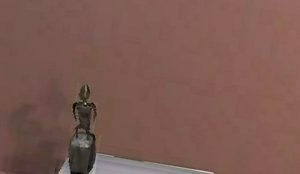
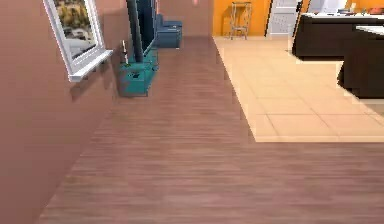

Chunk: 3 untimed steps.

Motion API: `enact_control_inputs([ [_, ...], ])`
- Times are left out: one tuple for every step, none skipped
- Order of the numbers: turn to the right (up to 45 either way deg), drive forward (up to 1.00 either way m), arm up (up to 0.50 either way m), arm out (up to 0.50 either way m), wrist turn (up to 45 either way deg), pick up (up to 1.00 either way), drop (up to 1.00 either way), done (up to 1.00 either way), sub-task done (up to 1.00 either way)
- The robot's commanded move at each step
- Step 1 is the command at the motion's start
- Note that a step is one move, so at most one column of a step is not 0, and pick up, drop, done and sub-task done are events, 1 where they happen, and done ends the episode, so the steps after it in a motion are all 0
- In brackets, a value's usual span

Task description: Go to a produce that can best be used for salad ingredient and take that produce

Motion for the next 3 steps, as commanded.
enact_control_inputs([
  [45.0, 0.00, 0.00, 0.00, 0.0, 0.00, 0.00, 0.00, 0.00],
  [45.0, 0.00, 0.00, 0.00, 0.0, 0.00, 0.00, 0.00, 0.00],
  [45.0, 0.00, 0.00, 0.00, 0.0, 0.00, 0.00, 0.00, 0.00],
])
